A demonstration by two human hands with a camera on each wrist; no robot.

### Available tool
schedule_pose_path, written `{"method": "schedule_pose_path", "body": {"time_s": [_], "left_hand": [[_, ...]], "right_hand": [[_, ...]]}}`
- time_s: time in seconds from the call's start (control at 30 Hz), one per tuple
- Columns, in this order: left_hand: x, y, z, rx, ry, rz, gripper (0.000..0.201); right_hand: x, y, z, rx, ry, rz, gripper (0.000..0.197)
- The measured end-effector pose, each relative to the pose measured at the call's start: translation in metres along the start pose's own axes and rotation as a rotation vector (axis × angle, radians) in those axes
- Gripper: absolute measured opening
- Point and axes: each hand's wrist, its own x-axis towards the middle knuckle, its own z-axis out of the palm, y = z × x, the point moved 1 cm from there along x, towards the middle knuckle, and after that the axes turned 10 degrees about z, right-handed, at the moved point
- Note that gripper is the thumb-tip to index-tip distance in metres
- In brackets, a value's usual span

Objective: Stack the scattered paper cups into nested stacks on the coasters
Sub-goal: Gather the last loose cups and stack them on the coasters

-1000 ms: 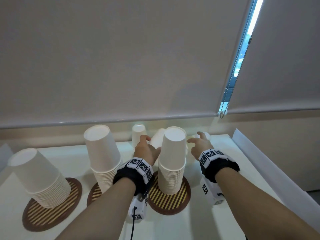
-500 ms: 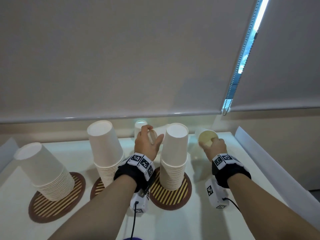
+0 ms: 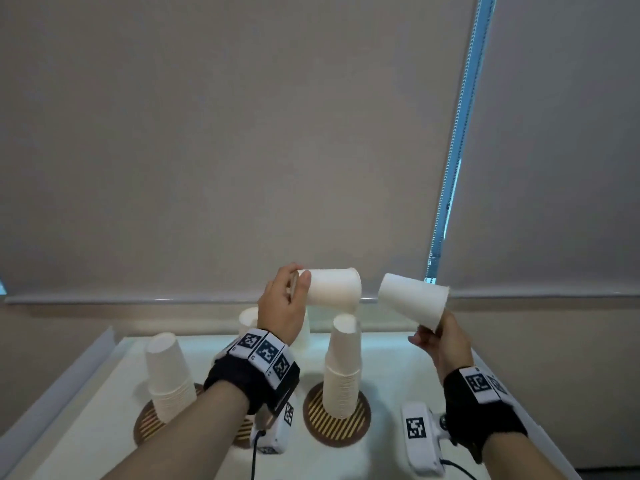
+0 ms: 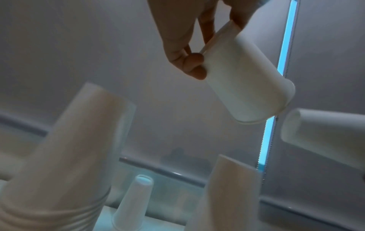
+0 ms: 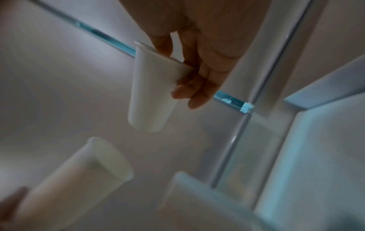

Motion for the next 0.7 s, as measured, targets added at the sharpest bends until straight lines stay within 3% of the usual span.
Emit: {"method": "schedule_pose_path", "body": {"time_s": [0.1,0.23,0.4,0.5,0.6,0.7], "left_hand": [[-0.021,0.032,-0.019,-0.075,-0.002,-0.031,0.027],[-0.045,0.049,-0.028,-0.189,-0.054,-0.172,0.029],[-0.063,0.033,-0.063,-0.433,0.123,-0.628,0.056],[-0.064,0.02,-0.09,-0.546,0.191,-0.78,0.064],[-0.055,0.009,-0.123,-0.484,0.312,-0.706,0.06],[-0.043,-0.001,-0.164,-0.155,0.44,-0.477,0.057]], "right_hand": [[-0.046,-0.01,0.026,-0.127,-0.192,0.026,0.025],[-0.086,-0.004,0.066,-0.552,-0.349,0.058,0.019],[-0.133,0.02,0.117,-0.908,-0.292,-0.136,0.039],[-0.154,0.028,0.142,-0.959,-0.38,-0.226,0.036],[-0.156,0.037,0.154,-0.869,-0.448,-0.186,0.029],[-0.142,0.045,0.154,-0.863,-0.389,-0.148,0.021]]}}
